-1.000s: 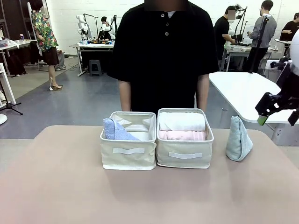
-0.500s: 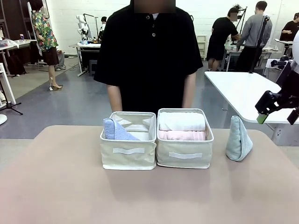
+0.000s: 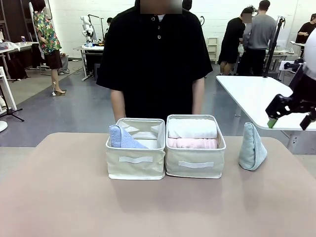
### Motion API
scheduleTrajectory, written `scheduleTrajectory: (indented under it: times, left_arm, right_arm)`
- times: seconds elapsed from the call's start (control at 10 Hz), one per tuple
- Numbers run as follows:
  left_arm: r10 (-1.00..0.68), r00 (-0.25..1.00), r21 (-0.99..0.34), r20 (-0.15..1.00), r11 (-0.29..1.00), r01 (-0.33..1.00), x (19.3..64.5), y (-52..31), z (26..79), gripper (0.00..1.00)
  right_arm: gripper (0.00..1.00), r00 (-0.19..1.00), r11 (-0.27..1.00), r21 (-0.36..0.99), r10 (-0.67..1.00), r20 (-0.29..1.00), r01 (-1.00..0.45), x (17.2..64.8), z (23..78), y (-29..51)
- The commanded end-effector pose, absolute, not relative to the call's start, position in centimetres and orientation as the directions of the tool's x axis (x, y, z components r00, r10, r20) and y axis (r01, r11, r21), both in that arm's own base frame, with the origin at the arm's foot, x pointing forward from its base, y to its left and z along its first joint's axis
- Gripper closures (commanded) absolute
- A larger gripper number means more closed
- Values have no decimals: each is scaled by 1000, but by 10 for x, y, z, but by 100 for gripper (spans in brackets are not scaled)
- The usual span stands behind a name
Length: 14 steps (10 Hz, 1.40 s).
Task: Sort the towels based on their folding style.
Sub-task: Pick up another triangle-folded towel from the table and place it in the left Fabric basket.
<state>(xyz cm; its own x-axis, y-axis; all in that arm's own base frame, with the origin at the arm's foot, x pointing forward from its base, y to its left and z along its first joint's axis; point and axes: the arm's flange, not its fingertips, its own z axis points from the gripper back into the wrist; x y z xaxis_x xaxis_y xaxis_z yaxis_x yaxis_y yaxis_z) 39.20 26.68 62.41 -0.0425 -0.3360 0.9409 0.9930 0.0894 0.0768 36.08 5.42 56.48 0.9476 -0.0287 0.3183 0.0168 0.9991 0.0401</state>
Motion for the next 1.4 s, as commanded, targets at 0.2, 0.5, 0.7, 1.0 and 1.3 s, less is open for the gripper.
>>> scheduleTrajectory:
  times: [0.2,0.5,0.7,1.0,1.3]
  left_arm:
    - [-331,-49,83,942,89,993,388,266,624,0]
    - [-331,-49,83,942,89,993,388,266,624,0]
    - [-331,-49,83,942,89,993,388,266,624,0]
    - [-331,-49,83,942,89,993,388,266,624,0]
    - [-331,-49,83,942,89,993,388,266,624,0]
  right_arm:
    - [0,907,955,81,-298,298,287,435,544,103]
    - [0,889,907,56,-420,183,417,493,518,108]
    - [0,858,870,23,-489,154,492,516,503,104]
    - [0,877,893,55,-449,169,447,505,496,99]
    - [0,872,885,56,-464,157,462,513,497,100]
